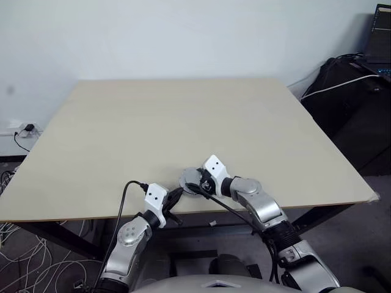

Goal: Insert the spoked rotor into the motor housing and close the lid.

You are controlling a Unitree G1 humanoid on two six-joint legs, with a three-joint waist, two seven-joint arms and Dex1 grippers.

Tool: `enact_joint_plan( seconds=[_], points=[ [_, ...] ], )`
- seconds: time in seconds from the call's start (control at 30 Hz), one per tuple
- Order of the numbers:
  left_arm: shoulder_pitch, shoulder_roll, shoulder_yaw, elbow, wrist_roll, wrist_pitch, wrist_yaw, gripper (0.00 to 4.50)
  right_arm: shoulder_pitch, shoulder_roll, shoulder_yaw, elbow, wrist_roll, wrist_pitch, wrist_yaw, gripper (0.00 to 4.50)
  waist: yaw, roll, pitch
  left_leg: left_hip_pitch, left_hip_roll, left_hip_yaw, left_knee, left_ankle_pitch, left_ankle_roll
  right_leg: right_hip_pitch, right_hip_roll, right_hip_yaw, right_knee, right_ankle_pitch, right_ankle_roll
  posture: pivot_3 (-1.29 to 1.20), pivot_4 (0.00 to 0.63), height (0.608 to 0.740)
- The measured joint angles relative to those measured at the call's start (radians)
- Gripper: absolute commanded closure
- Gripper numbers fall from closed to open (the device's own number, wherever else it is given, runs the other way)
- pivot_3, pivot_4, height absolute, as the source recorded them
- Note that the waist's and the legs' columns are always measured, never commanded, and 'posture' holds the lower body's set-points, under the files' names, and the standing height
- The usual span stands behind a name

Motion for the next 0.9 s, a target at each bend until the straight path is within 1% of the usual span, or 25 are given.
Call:
enact_joint_plan(
  seconds=[0.5,0.9],
  points=[
    [0.005,-0.002,0.000,-0.001,0.000,0.002,0.001,4.50,-0.039,-0.033,0.043,-0.008,-0.032,0.042,0.033,1.25,0.001,0.001,-0.001,0.000,0.000,0.000,0.000,0.000,0.000,0.000,0.000,0.000,0.000,0.000,0.000,0.00,0.000,0.740],
    [0.005,-0.002,0.000,-0.001,0.000,0.006,0.001,4.50,-0.045,-0.016,0.043,-0.001,-0.035,0.067,-0.004,1.25,0.000,0.002,-0.001,0.001,0.000,0.000,0.000,0.000,0.000,0.001,0.000,-0.001,0.002,0.000,0.000,0.00,0.000,0.740]
  ],
)
